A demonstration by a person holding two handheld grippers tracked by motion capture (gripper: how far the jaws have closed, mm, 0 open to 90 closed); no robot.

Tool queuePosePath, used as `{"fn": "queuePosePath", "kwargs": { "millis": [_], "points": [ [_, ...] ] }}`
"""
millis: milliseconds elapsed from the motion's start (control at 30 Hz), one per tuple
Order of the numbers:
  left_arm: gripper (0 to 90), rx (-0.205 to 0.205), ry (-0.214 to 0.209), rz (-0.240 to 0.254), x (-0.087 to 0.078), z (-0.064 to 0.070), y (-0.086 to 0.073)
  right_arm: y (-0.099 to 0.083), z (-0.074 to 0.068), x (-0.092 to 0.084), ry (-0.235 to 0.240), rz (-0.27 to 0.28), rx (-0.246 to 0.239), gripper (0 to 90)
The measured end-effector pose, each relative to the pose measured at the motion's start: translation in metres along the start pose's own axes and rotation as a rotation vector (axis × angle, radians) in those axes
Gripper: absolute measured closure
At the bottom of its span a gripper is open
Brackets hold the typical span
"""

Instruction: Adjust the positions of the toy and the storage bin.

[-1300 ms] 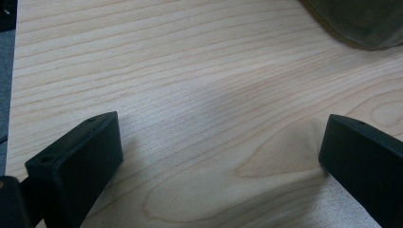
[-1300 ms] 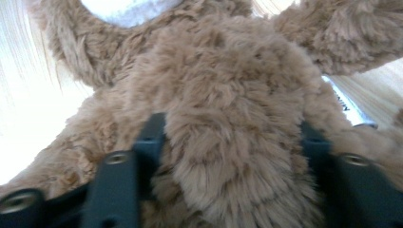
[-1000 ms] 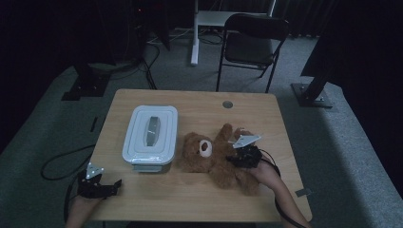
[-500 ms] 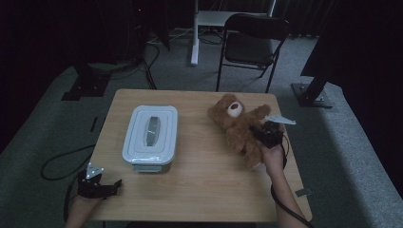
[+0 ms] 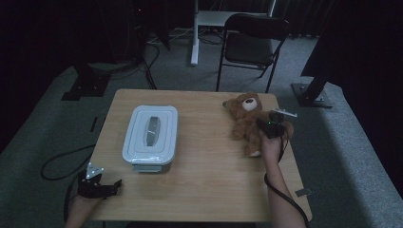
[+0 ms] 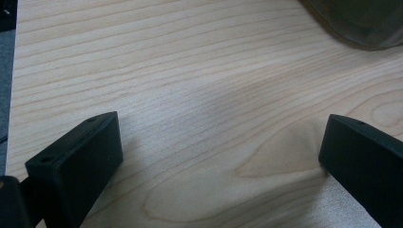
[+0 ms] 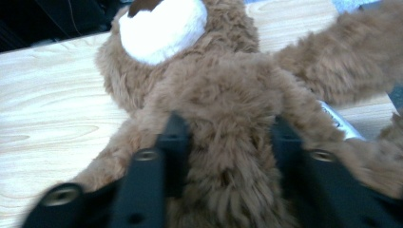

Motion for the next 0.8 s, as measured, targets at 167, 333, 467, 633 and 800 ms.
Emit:
{"fn": "queuePosePath", "kwargs": {
  "millis": [167,333,467,633,800],
  "points": [
    [1.4,0.000,0.000,0.000,0.000,0.000,0.000,0.003,0.000,-0.011,0.069,-0.022,-0.083,30.8],
    [1.4,0.000,0.000,0.000,0.000,0.000,0.000,0.001,0.001,-0.007,0.049,-0.087,-0.219,14.5],
    [1.4,0.000,0.001,0.000,0.000,0.000,0.000,-0.010,-0.003,0.000,0.025,-0.126,-0.317,14.1],
    [1.4,-0.002,0.003,0.000,0.000,0.000,0.000,-0.021,-0.012,0.007,-0.019,-0.156,-0.427,31.2],
    [1.4,-0.003,0.004,-0.001,0.000,0.000,0.000,-0.023,-0.021,0.008,-0.053,-0.119,-0.482,51.2]
  ]
}}
Point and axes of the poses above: each handheld gripper's, and its own axes: x roughly forward along the jaws, y roughly out of its top, z roughly to its right, the point moved 2 cm from there along x, roughly forward along the jaws, and after that the axes turned 8 degrees about -x, right-handed, at the moved point
